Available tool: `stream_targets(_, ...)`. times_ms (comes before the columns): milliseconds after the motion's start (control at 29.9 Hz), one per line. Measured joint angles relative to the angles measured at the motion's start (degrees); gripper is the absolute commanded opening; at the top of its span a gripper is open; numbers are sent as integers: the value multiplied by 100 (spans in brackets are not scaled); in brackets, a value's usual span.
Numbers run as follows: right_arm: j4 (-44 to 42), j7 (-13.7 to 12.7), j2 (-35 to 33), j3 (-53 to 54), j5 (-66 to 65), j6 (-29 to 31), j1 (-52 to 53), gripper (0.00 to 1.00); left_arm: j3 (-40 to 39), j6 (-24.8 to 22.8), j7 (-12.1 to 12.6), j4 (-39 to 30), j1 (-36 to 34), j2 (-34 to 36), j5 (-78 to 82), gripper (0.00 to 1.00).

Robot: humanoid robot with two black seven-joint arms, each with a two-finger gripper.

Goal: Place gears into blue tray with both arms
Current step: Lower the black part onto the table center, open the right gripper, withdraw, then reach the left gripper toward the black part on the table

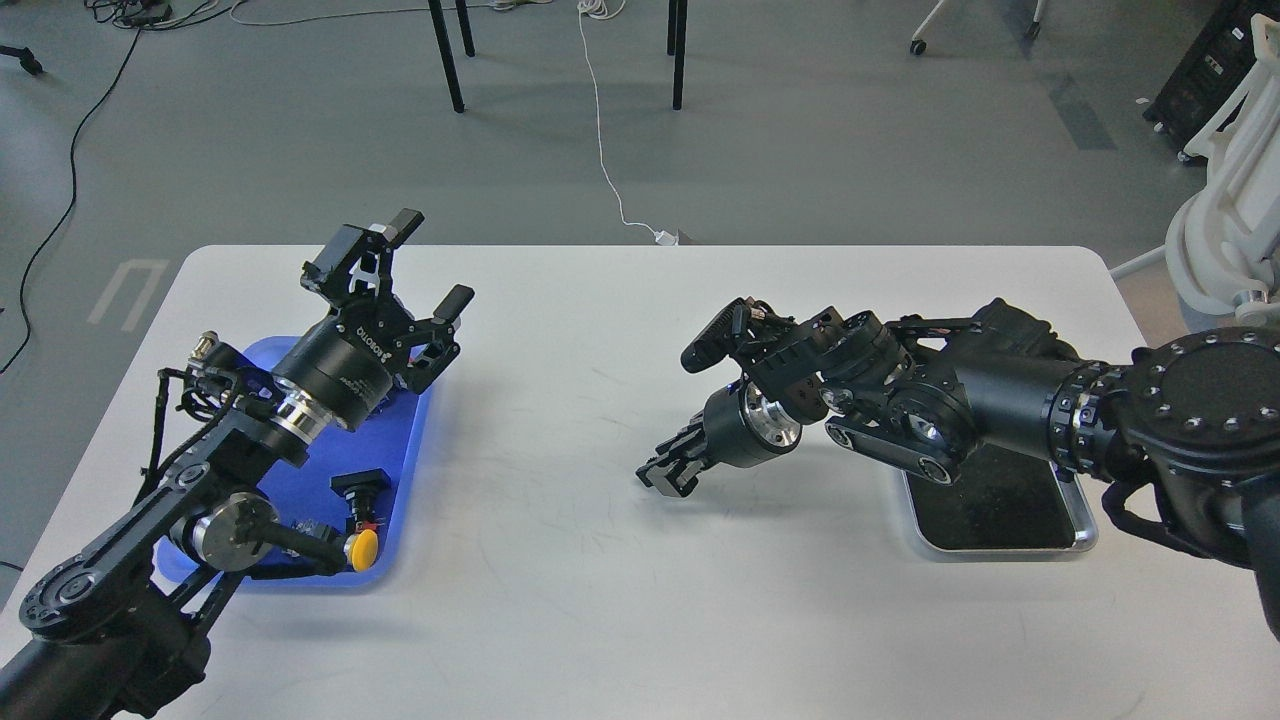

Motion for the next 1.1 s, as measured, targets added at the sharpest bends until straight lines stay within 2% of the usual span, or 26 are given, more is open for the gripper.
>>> stream_targets(201, 120, 0, 0, -17, 40, -1, 148, 82, -6, 0, 1, 0, -1, 23, 0, 98)
stream_targets(301, 319, 0, -225, -19, 56, 29, 276, 92, -6, 0, 1, 0, -11, 38, 0, 98)
stream_targets(568, 874, 0, -1518, 55, 189, 71, 538, 96, 9, 21, 9, -11, -103, 8, 415, 98)
stream_targets(668, 1034, 0, -2072, 232, 945, 81, 521, 97, 9, 1, -6, -11, -111, 7, 717, 98)
stream_targets(902, 1392, -1, -3068, 941, 4000, 85, -269, 97, 65, -6, -45, -133, -229, -15, 1770, 98)
stream_targets(1003, 1417, -1, -3245, 1674, 5086, 85, -921, 97, 417, -9, -195, -182, -458, -18, 2558, 98)
stream_targets(1103, 1460, -1, -3261, 2636, 5972, 186, -1649, 97, 1005, 32, -471, -186, -898, 1, 3470, 98)
